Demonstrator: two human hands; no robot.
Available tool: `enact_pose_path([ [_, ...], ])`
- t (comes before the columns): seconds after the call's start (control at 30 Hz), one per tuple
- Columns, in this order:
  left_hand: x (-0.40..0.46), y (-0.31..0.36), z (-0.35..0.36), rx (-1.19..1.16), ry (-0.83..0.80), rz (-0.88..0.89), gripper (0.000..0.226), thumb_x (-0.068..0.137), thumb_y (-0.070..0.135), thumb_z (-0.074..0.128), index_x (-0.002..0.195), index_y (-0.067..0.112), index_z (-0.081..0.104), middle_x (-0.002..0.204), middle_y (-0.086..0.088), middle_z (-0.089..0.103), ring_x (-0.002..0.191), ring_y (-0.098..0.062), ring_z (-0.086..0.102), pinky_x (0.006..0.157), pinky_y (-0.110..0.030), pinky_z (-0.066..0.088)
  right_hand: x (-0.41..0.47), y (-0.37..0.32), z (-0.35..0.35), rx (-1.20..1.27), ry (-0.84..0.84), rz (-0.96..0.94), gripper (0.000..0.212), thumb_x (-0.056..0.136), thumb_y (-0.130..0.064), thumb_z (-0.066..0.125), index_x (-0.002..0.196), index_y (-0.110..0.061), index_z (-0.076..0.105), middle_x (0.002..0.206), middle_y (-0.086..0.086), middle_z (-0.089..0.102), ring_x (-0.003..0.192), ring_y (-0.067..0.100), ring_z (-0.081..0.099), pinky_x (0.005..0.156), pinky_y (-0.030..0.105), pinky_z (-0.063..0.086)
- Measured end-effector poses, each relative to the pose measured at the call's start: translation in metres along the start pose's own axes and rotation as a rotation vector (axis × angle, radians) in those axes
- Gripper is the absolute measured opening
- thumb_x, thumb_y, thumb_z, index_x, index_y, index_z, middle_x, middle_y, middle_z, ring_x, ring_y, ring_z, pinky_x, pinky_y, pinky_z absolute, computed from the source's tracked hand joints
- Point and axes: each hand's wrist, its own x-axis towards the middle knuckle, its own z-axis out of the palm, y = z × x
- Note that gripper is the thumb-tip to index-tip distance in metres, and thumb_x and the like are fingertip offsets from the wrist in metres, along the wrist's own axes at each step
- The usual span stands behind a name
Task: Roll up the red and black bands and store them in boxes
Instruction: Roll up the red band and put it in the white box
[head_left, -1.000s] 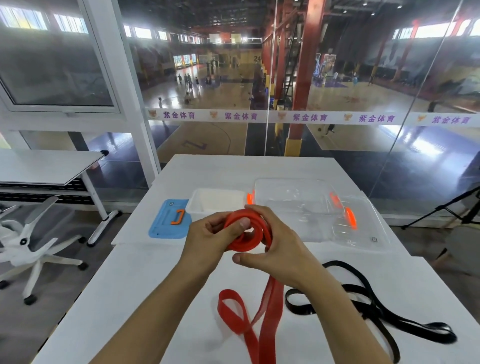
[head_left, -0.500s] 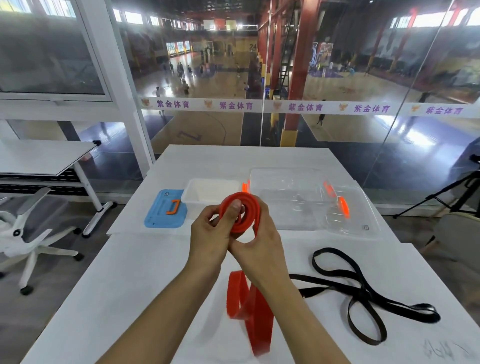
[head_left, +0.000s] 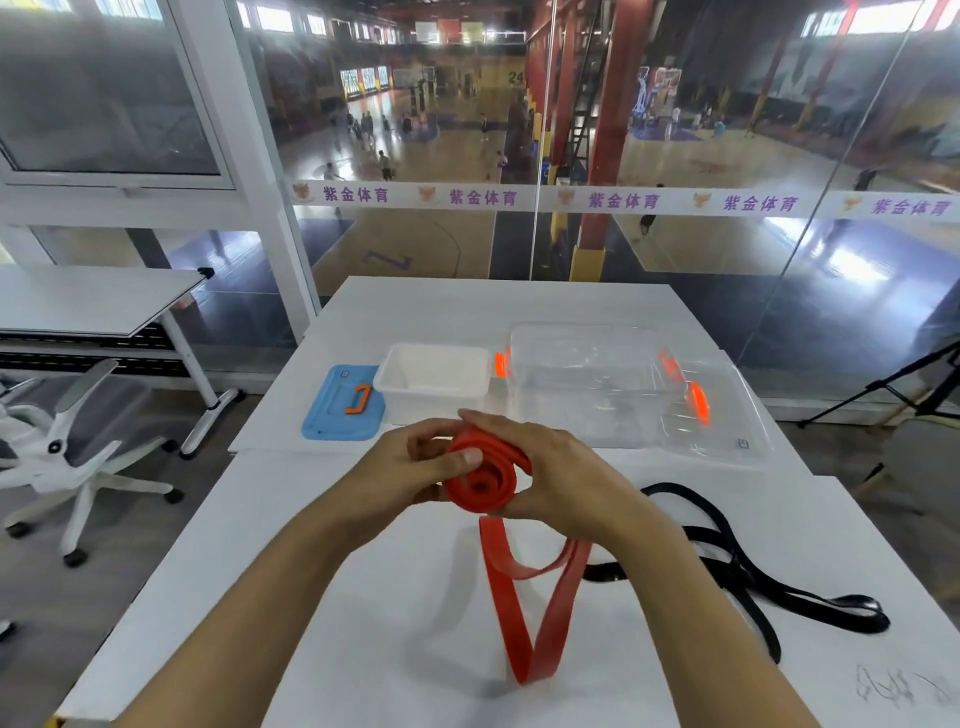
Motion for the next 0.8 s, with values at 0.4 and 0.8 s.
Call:
enact_pose_path([
  [0.4, -0.002, 0.002, 0.008, -0.08, 0.211, 0.172, 0.038, 0.069, 0.034, 0.079, 0.105, 0.021, 0.076, 0.096, -0.001, 0.082, 0.091, -0.017, 0.078, 0.07, -0.025, 0.061, -0.003, -0.006, -0.008, 0.126, 0.081, 0.036, 0.068, 0.083, -0.041, 0.079, 0.14, -0.053, 0.042, 0.112, -0.017, 0.068, 0.099, 0.009, 0.065, 0.093, 0.034, 0.057],
  [0.8, 0.004, -0.015, 0.039, -0.4, 0.472, 0.096, 0.044, 0.076, 0.038, 0.078, 0.109, 0.01, 0.077, 0.101, -0.011, 0.08, 0.093, -0.022, 0.077, 0.072, -0.032, 0.061, -0.012, -0.018, 0.033, 0.255, 0.309, 0.212, 0.096, 0.069, -0.066, 0.078, 0.147, -0.058, 0.023, 0.124, -0.018, 0.064, 0.116, 0.012, 0.063, 0.099, 0.04, 0.053],
])
